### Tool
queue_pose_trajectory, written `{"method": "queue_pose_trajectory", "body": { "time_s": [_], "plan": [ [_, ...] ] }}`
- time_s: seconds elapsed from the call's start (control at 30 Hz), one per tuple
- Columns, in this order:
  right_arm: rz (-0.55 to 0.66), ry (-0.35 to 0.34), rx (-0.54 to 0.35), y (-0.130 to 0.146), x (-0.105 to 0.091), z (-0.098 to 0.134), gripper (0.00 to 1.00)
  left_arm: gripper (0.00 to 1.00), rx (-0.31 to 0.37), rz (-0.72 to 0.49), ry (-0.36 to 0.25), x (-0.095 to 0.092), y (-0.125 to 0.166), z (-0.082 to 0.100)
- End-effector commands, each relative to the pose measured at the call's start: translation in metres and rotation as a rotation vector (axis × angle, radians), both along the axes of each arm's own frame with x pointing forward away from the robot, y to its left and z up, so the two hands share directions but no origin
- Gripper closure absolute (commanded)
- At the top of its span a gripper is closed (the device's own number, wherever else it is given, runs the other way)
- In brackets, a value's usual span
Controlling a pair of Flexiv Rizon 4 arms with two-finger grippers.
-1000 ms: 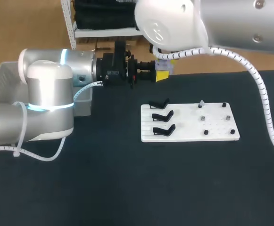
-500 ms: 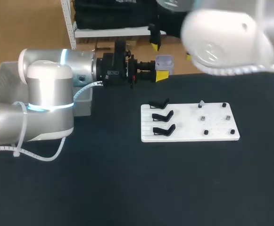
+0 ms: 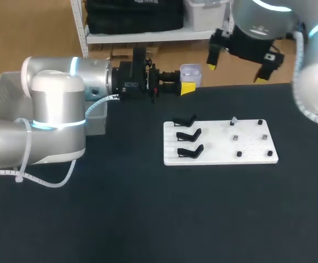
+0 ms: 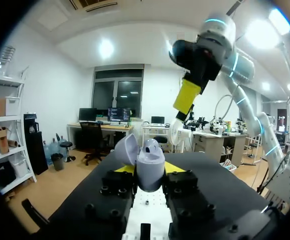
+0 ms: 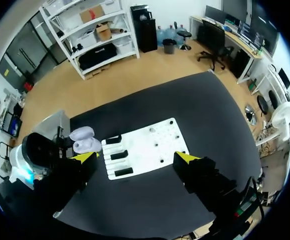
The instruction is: Pick up each earbud case from the left stands, insert the matching earbuds, close the lid, and place the case in the box.
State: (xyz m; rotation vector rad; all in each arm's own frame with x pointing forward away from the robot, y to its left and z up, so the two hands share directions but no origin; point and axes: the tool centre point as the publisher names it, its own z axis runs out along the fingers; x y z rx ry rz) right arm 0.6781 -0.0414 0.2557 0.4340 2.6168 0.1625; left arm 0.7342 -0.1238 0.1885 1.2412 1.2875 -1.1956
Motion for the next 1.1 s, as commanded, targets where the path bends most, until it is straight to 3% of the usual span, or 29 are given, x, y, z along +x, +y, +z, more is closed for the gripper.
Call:
{"method": "queue_pose_trajectory", "body": {
  "time_s": [0.03, 0.33, 0.4, 0.47, 0.6, 0.77, 1.1],
  "plan": [
    [0.039, -0.038, 0.074, -0.007, -0.004, -0.002, 0.00, 1.00, -0.005, 0.005, -0.005, -0.001, 0.000, -0.001],
    [0.039, -0.038, 0.074, -0.007, -0.004, -0.002, 0.00, 1.00, -0.005, 0.005, -0.005, -0.001, 0.000, -0.001],
    [0.039, -0.031, 0.098, -0.010, 0.001, -0.020, 0.00, 1.00, -0.005, 0.005, -0.005, -0.001, 0.000, -0.001],
    [0.062, -0.052, 0.038, -0.020, 0.008, -0.037, 0.00, 1.00, -0.005, 0.005, -0.005, -0.001, 0.000, -0.001],
    [0.077, -0.047, 0.120, -0.032, 0.020, -0.061, 0.00, 1.00, -0.005, 0.005, -0.005, -0.001, 0.000, -0.001],
    [0.134, -0.045, 0.126, -0.037, 0.033, -0.091, 0.00, 1.00, -0.005, 0.005, -0.005, -0.001, 0.000, -0.001],
    [0.083, 0.030, 0.136, -0.038, 0.052, -0.155, 0.00, 1.00, -0.005, 0.005, -0.005, -0.001, 0.000, -0.001]
  ]
}}
